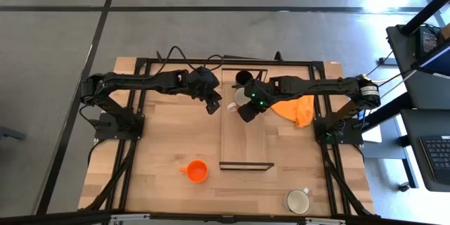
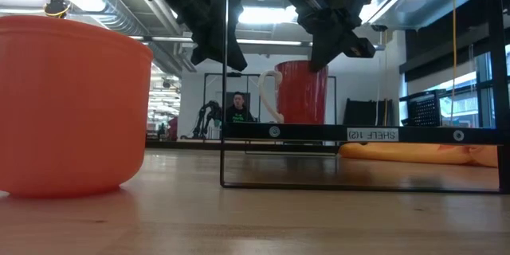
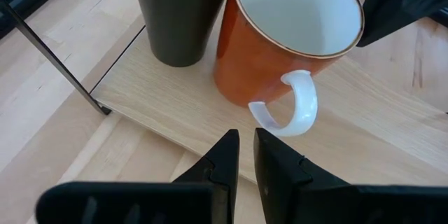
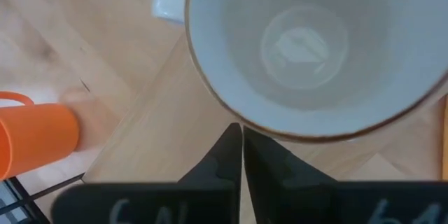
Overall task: Stack small to large cups/mugs on shelf
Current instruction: Put the red pattern mug align with the black cup on the shelf
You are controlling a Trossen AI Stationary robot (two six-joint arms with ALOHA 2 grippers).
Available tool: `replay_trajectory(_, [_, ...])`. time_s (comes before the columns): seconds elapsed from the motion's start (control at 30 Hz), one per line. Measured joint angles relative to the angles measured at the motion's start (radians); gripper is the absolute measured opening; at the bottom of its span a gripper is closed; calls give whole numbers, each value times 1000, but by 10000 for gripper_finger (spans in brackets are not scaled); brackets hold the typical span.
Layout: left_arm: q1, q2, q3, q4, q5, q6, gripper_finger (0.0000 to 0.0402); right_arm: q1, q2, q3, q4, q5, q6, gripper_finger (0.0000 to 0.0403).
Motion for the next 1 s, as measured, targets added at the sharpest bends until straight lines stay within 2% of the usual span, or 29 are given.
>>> replay_trajectory(0.1, [0,0,0,0,0,0,39,0,0,0,0,-4,0,18])
replay_trajectory(0.33, [0,0,0,0,1,-1,39,11,0,0,0,-108,1,18])
replay_trajectory(0.5, [-8,0,0,-2,60,-13,39,19,-1,0,0,-108,5,18])
replay_trajectory(1.0, [-97,30,2,17,62,-96,39,18,-1,0,-1,-107,-23,18])
